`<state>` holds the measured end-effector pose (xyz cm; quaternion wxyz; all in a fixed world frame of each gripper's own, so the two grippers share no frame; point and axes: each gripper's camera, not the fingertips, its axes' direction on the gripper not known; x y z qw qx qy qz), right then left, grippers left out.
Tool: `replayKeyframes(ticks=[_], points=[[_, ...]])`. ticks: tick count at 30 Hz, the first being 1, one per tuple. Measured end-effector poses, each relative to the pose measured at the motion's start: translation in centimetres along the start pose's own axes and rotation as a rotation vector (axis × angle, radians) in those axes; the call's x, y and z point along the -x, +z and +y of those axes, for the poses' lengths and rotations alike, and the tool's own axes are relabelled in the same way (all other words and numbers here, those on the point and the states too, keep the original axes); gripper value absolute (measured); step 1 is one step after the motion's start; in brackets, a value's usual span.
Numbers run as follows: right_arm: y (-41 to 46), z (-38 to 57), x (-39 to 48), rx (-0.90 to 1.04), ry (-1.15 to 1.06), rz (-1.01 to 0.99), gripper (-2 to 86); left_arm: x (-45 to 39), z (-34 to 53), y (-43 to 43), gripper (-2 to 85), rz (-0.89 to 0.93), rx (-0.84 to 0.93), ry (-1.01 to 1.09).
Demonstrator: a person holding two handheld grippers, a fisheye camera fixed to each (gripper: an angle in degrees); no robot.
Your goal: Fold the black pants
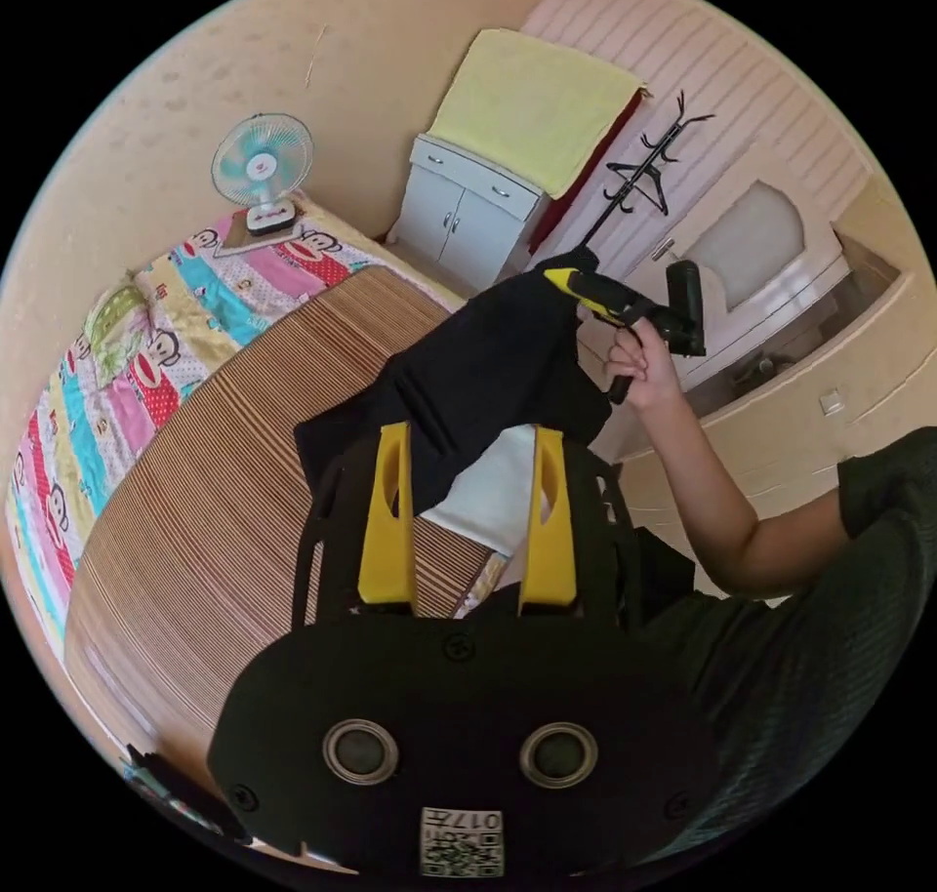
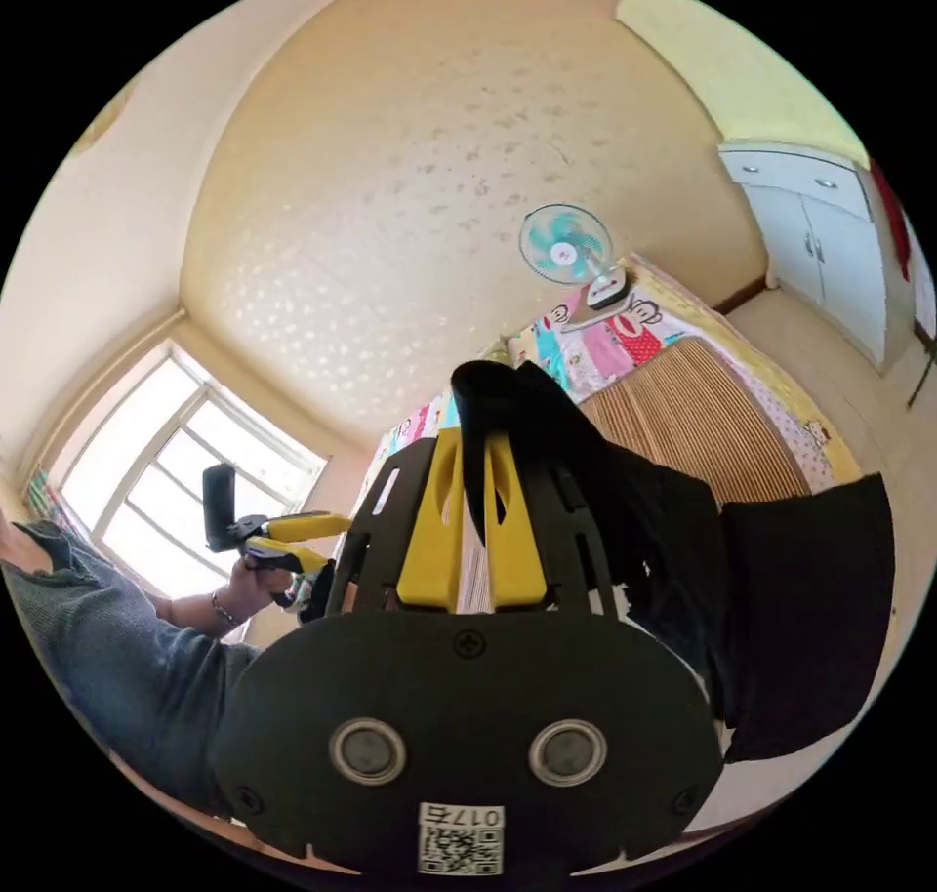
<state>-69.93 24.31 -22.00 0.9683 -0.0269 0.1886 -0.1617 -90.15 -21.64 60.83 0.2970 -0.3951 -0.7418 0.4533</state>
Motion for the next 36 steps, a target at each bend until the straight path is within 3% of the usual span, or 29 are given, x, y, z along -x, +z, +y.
replayKeyframes(ticks=[4, 8, 12, 17, 21, 26, 31, 36], points=[[6.7, 2.5, 13.4, 0.115, -0.239, -0.211, 3.6, -4.1, -1.3, -1.7, 20.5, -0.175, -0.112, 0.086], [7.1, 6.0, 21.6, 0.113, -0.471, -0.12, 5.5, -6.4, 1.8, -7.3, 2.7, -0.489, -0.361, -0.038], [5.1, 10.5, 22.1, 0.126, -0.583, -0.301, 5.3, -6.7, 4.6, -15.3, 0.4, -0.397, -0.541, -0.04], [1.2, 19.9, 17.6, -0.06, -0.56, -0.466, 3.7, -6.6, 7.2, -23.7, -0.1, -0.286, -0.704, -0.118], [1.4, 29.7, 15.5, 0.007, -0.492, -0.152, 9.0, -9.0, 11.3, -32.6, 0.0, -0.272, -0.874, -0.045], [3.3, 39.7, 16.5, -0.018, -0.47, -0.051, 14.9, -12.1, 16.5, -42.8, 0.1, -0.279, -1.019, 0.022], [11.2, 45.0, 25.2, -0.038, -0.682, 0.352, 20.2, -14.3, 22.5, -50.8, 0.3, -0.305, -1.129, 0.05], [16.5, 47.1, 34.9, -0.206, -0.917, 0.435, 21.6, -13.6, 28.3, -58.8, 1.1, -0.25, -1.172, 0.039]])
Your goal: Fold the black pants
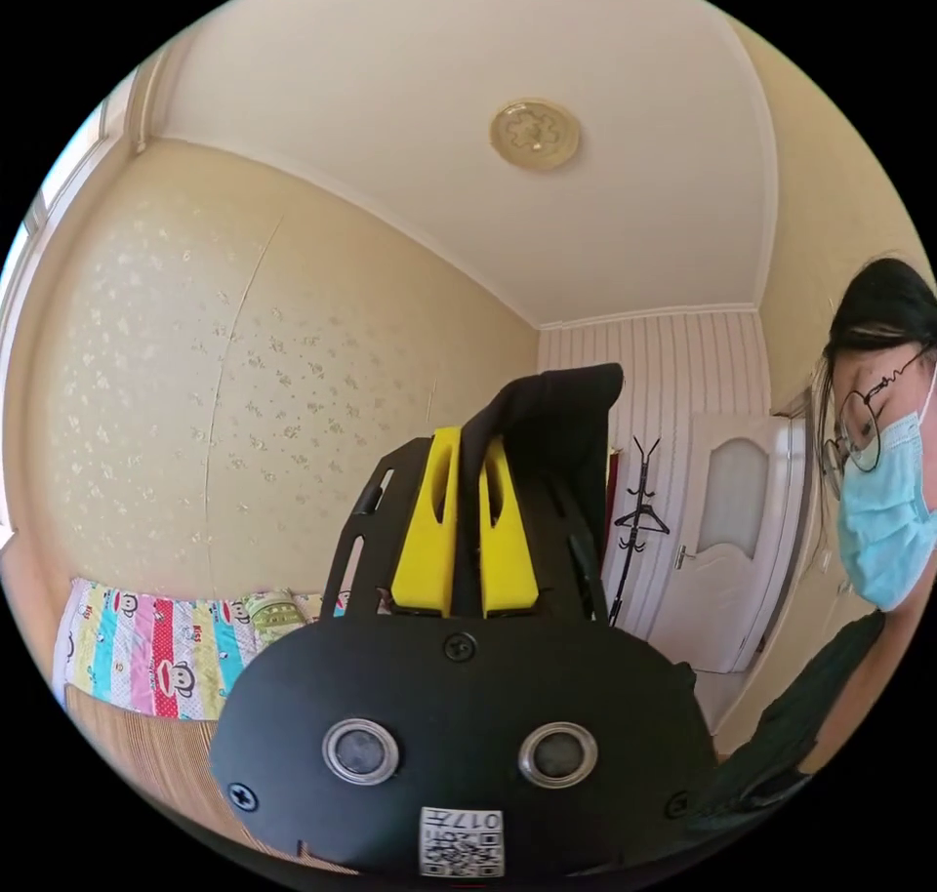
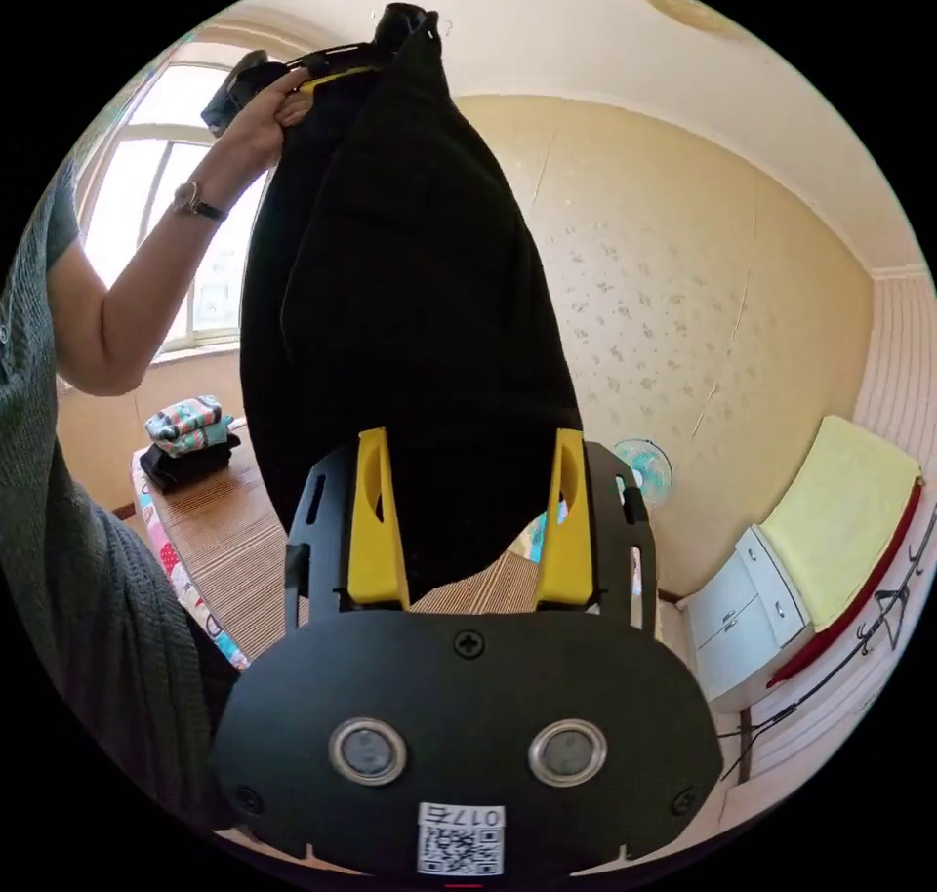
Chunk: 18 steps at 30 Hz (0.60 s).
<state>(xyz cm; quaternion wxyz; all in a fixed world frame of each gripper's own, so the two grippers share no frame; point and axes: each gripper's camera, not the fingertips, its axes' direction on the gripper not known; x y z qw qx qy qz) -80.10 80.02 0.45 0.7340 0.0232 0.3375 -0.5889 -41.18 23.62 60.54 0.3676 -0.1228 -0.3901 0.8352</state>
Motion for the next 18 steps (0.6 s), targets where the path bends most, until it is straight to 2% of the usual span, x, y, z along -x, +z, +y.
replayKeyframes(ticks=[1, 5, 6, 7, 9, 11, 13, 18], points=[[-0.3, -1.3, 2.2, -0.048, -0.033, 0.083, 21.4, 0.4, -0.5, -0.8, 1.2, -0.008, 0.001, -0.001], [-0.5, -3.4, 7.9, -0.17, -0.115, 0.173, 18.0, 3.5, -3.9, -7.2, 1.7, -0.031, -0.016, 0.024], [0.2, -3.7, 9.5, -0.187, -0.16, 0.207, 15.4, 4.6, -5.0, -8.8, 1.8, -0.014, -0.005, 0.023], [0.9, -3.9, 10.8, -0.206, -0.192, 0.22, 9.1, 5.2, -5.5, -9.5, 1.8, -0.005, 0.006, 0.024], [1.3, -4.4, 11.4, -0.266, -0.159, 0.206, 4.6, 7.5, -7.1, -12.1, 2.0, -0.006, 0.045, 0.024], [0.6, -4.9, 10.0, -0.344, -0.033, 0.147, 3.3, 9.4, -7.8, -14.1, 2.2, -0.039, 0.065, 0.014], [-0.4, -5.3, 5.4, -0.441, 0.212, -0.006, 2.4, 11.3, -8.1, -16.1, 2.4, -0.059, 0.077, 0.017], [-0.4, -5.1, -2.7, -0.617, 0.475, -0.394, 1.9, 16.8, -8.0, -22.0, 3.0, 0.106, 0.065, 0.02]])
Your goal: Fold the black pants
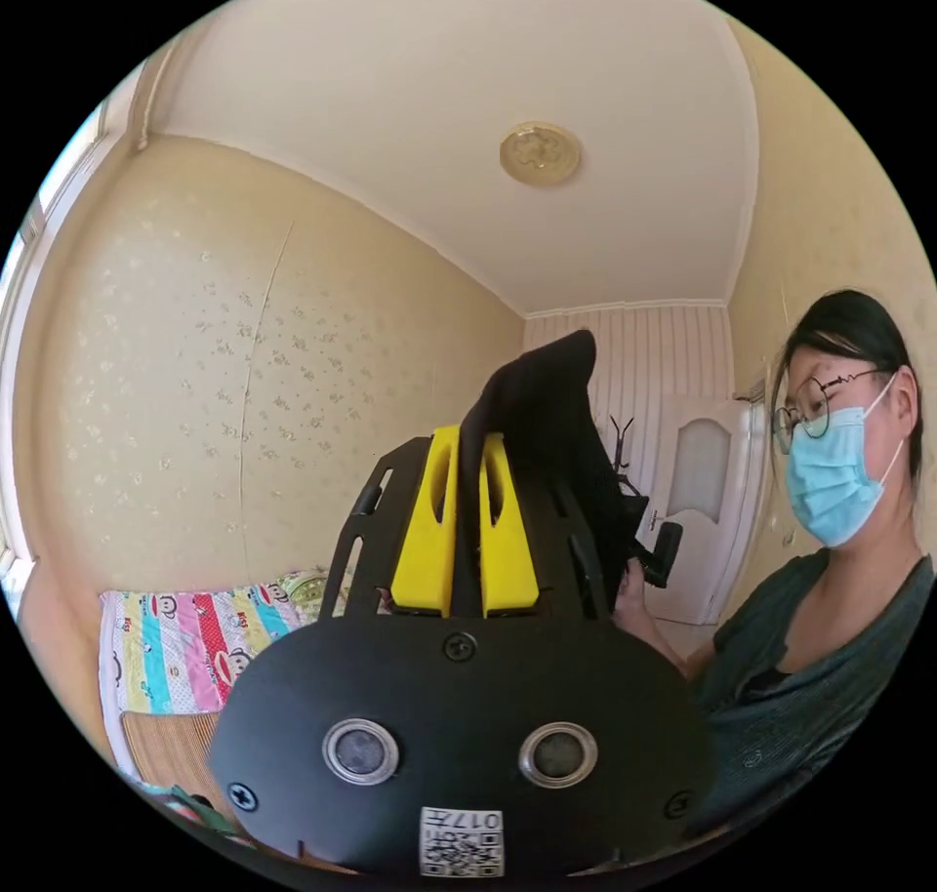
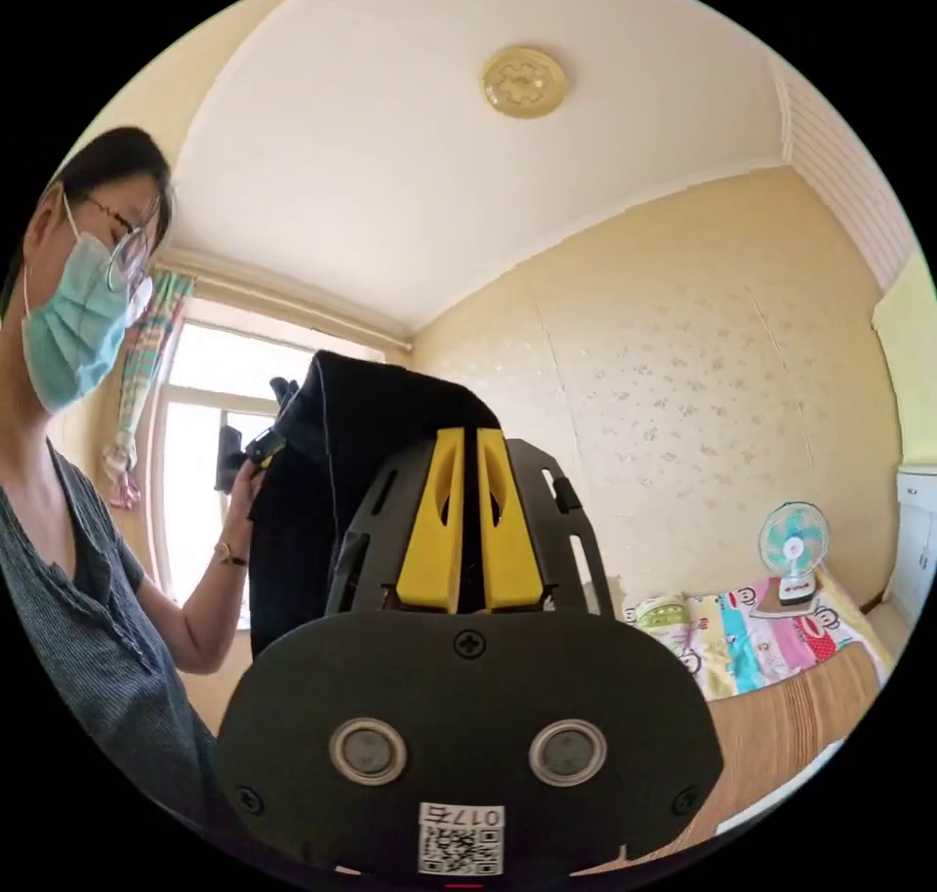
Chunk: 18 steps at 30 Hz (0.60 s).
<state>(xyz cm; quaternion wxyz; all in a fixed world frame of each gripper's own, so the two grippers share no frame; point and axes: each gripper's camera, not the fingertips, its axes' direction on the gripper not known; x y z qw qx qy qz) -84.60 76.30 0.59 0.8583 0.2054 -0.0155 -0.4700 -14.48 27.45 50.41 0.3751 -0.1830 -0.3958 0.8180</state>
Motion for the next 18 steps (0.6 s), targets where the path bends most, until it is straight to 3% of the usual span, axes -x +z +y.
replayKeyframes(ticks=[3, 5, 10, 14, 18], points=[[-0.8, -2.4, -1.0, -0.035, 0.024, -0.132, 1.9, 0.7, 1.0, -3.5, 3.0, -0.016, -0.069, -0.004], [-0.6, -3.6, -1.0, -0.025, 0.013, -0.114, 1.9, 0.6, 1.8, -5.1, 2.8, -0.033, -0.124, 0.026], [4.7, -4.9, -4.5, 0.056, -0.041, 0.117, 1.9, 4.2, 1.6, -3.8, 2.9, -0.155, -0.117, -0.011], [15.2, -4.7, -14.3, 0.198, -0.104, 0.34, 1.8, 15.2, 0.3, 6.9, 3.5, -0.28, 0.034, -0.065], [33.9, -1.3, -37.9, 0.419, 0.079, 0.479, 1.6, 33.4, 2.5, 25.1, 5.9, -0.546, 0.339, -0.139]])
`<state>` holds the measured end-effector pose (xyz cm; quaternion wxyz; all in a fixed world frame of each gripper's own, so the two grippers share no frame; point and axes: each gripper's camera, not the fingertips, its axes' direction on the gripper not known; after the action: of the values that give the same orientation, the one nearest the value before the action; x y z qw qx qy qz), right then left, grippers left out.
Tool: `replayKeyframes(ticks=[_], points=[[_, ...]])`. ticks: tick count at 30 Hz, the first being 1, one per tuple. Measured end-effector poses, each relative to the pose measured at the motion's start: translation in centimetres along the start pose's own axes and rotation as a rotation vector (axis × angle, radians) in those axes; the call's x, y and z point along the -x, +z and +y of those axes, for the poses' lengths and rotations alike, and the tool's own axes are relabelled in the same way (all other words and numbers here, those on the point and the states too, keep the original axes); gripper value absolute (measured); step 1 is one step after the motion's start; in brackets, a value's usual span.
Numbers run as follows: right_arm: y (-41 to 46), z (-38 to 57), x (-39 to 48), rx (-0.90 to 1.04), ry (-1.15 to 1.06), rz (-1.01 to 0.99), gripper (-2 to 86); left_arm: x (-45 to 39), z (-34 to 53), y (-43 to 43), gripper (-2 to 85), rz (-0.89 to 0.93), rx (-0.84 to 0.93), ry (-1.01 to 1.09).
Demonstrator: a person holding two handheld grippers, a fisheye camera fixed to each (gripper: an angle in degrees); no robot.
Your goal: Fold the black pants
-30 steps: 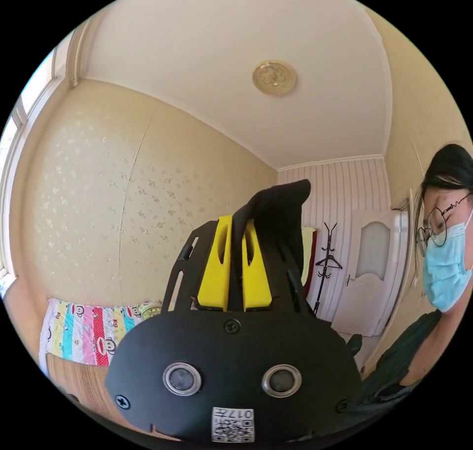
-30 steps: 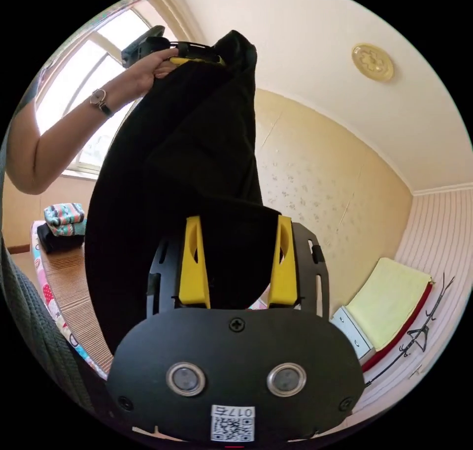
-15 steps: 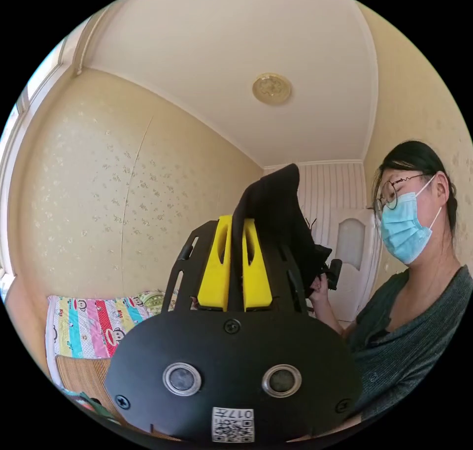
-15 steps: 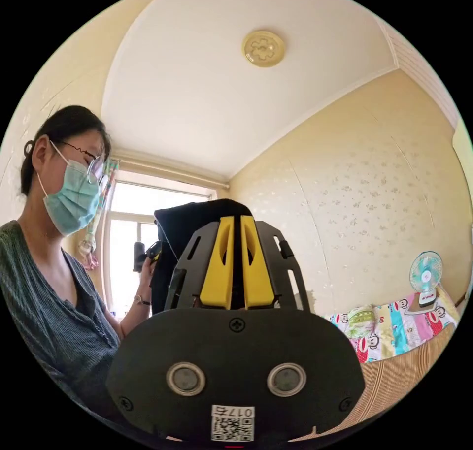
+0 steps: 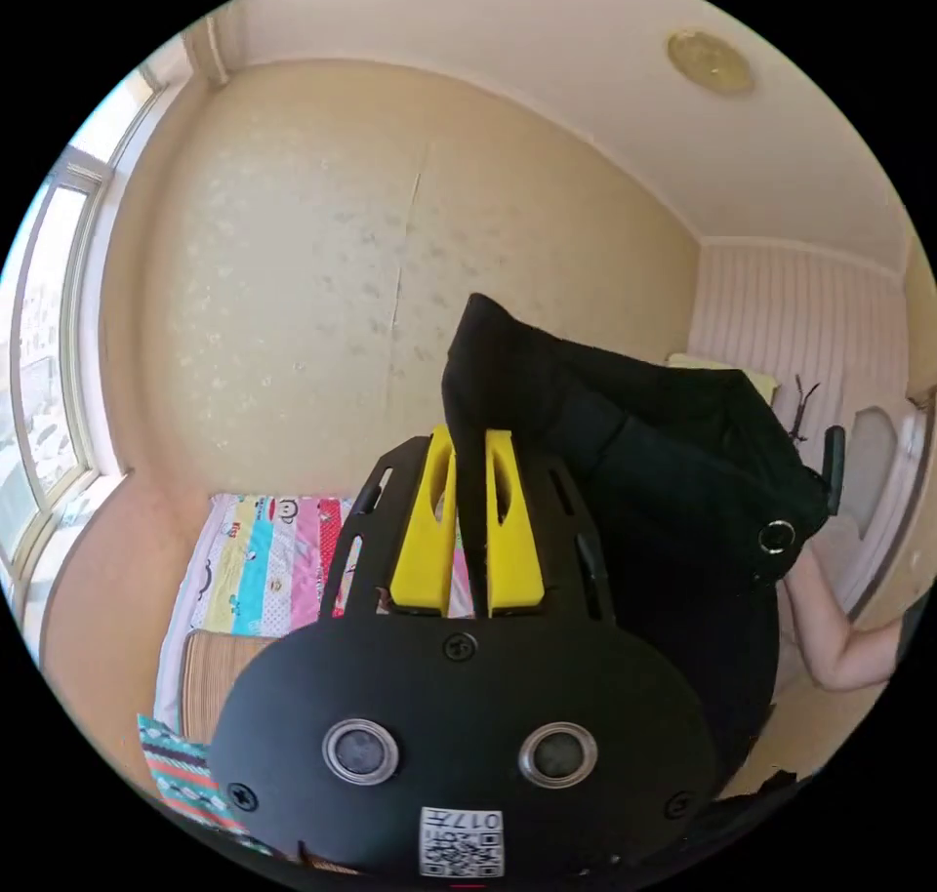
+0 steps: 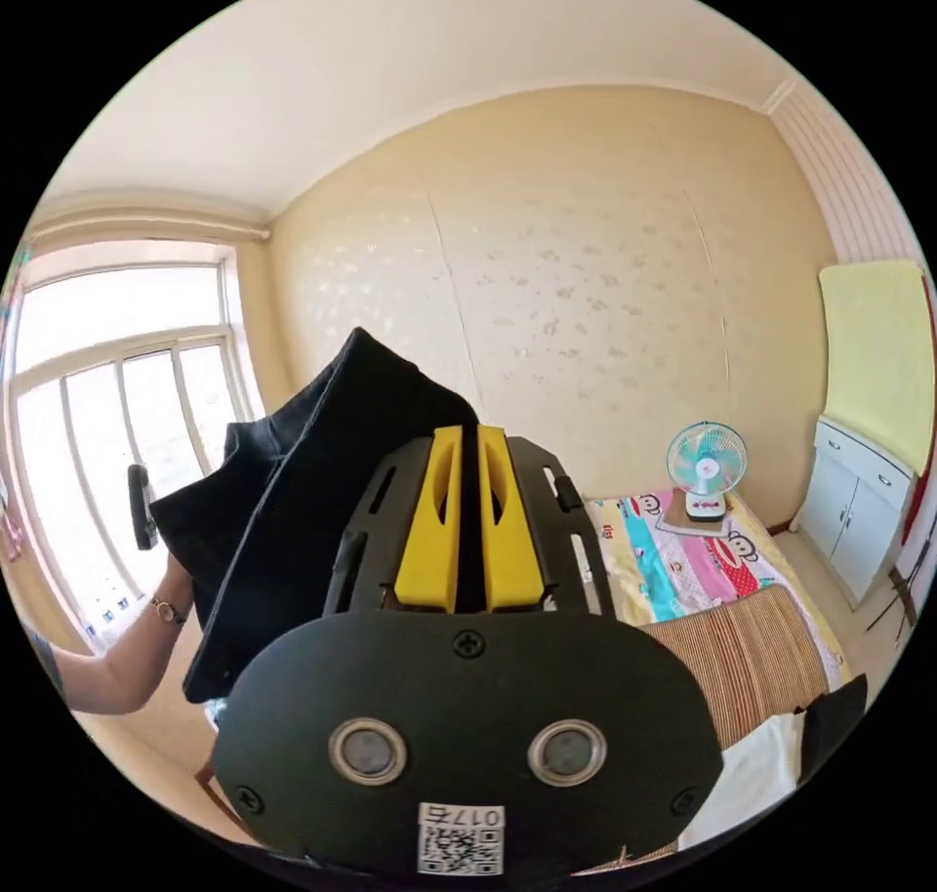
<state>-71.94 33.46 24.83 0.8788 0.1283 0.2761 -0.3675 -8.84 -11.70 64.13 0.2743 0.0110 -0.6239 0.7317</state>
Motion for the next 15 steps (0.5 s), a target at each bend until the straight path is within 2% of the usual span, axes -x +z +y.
replayKeyframes(ticks=[1, 3, 6, 8, 10, 12, 15], points=[[7.5, -0.7, -4.6, 0.08, 0.121, 0.069, 1.7, 1.2, -0.5, 3.6, 6.3, -0.037, 0.078, -0.013], [16.0, -0.2, -10.5, 0.277, 0.232, 0.151, 2.1, 7.3, 0.9, 14.0, 6.5, -0.091, 0.354, -0.169], [23.0, 6.8, -16.1, 0.455, 0.174, 0.211, 2.7, 12.5, 9.7, 19.4, 7.7, 0.092, 0.429, -0.316], [25.0, 14.0, -18.4, 0.566, 0.096, 0.155, 2.9, 13.3, 17.3, 21.2, 8.0, 0.112, 0.511, -0.298], [26.2, 25.6, -22.3, 0.75, 0.041, 0.145, 3.3, 13.7, 26.3, 22.3, 8.1, 0.068, 0.642, -0.295], [26.5, 33.7, -25.7, 0.913, 0.056, 0.144, 3.7, 14.5, 37.7, 22.6, 8.2, 0.06, 0.821, -0.365], [25.9, 42.5, -31.4, 1.087, 0.132, 0.173, 5.4, 14.7, 47.3, 21.3, 8.3, 0.076, 0.926, -0.469]])
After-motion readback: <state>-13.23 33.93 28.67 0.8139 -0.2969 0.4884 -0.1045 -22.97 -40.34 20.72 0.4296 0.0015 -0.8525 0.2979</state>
